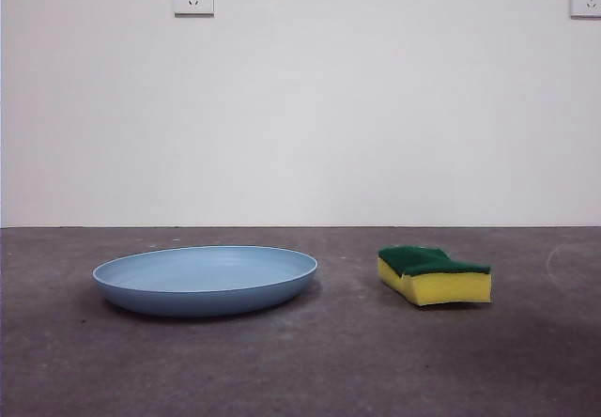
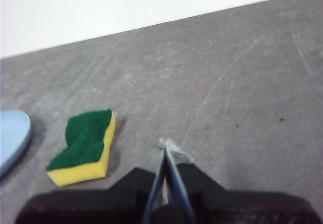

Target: Pick up the plate,pick up the cloth,clean the plate with the cloth

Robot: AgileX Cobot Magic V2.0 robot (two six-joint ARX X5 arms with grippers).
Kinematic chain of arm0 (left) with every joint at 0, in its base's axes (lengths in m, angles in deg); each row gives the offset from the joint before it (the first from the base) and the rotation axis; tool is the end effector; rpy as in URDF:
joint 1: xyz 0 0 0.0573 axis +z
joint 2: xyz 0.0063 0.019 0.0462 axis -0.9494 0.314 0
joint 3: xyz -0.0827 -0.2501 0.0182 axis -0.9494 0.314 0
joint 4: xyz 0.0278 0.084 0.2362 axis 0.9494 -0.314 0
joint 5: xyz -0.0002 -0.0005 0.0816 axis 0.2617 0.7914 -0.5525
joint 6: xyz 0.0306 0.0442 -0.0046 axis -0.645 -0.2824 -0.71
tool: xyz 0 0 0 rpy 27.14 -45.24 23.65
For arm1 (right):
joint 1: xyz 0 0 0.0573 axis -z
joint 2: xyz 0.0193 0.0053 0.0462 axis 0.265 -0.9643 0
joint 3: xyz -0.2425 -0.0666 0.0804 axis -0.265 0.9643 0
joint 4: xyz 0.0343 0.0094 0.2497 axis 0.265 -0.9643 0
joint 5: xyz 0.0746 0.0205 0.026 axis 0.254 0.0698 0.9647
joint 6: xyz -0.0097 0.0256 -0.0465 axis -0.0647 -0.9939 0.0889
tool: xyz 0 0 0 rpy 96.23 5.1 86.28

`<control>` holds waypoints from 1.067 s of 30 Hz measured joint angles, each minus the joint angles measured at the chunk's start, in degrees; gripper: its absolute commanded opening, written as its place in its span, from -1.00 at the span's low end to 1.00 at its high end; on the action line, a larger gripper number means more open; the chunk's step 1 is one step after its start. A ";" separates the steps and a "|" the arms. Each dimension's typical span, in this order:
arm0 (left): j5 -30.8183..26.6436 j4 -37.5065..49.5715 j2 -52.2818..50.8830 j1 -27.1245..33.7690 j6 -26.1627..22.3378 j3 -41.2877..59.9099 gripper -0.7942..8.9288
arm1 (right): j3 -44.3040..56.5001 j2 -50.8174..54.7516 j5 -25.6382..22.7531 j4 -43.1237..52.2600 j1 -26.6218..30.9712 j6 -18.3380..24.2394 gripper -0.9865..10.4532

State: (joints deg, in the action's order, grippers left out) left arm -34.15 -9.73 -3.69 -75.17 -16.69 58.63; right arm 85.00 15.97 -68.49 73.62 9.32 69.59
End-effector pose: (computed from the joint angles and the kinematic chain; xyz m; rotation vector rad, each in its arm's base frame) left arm 0.0957 -0.0045 0.1542 0.1037 0.1422 -0.0226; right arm 0.0964 0.0111 0.1498 0.2055 0.2003 0.1157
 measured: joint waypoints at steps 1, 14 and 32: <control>2.23 0.70 0.02 0.00 1.42 0.00 -0.84 | 0.00 0.00 0.00 0.02 0.00 -1.73 -0.83; 10.21 4.09 2.16 0.00 14.84 -3.69 -0.85 | -6.10 -3.39 1.25 -1.86 0.00 -7.93 -0.85; 17.77 -16.92 42.93 0.00 15.13 -43.39 -0.85 | -50.25 -43.56 13.22 -24.98 0.00 3.45 -0.83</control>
State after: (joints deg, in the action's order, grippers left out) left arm -16.38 -26.65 39.24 -75.17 -1.57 15.24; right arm 34.75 -27.59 -55.26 48.64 9.32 73.04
